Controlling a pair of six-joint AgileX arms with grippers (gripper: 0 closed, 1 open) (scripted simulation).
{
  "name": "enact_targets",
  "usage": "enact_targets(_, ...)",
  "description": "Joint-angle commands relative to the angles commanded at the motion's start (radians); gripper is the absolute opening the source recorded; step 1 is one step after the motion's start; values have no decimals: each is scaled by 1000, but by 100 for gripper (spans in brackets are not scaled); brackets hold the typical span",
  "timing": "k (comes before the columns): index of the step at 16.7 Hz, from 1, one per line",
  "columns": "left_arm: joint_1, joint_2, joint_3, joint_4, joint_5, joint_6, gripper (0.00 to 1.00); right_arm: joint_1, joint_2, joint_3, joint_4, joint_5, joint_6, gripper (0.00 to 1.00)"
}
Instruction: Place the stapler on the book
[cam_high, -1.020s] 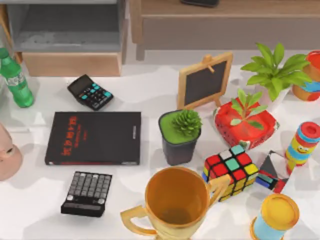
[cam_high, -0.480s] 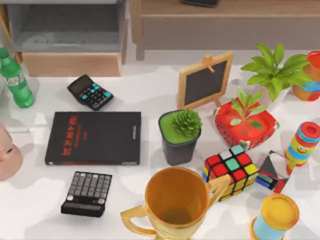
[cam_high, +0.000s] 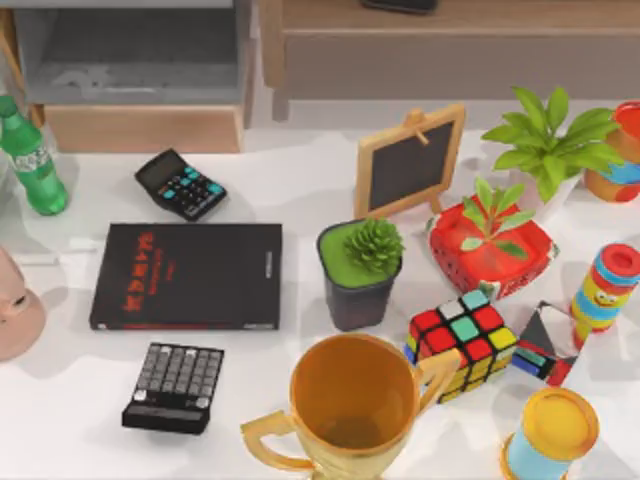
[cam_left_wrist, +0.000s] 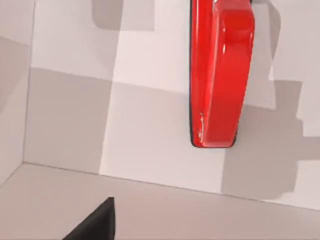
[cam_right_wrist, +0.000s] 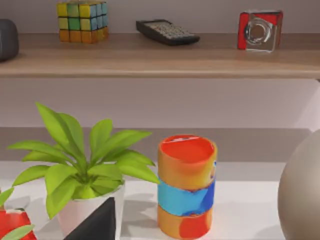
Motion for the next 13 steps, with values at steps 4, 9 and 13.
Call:
enact_targets(4,5,53,-68,117,3,3,100,0,0,0,0,0,0,100)
enact_targets(9,-14,151,-93,248,-4,-16,100,0,0,0,0,0,0,100)
enact_targets(13,-15,154,-93,251,-5,-17,100,0,0,0,0,0,0,100)
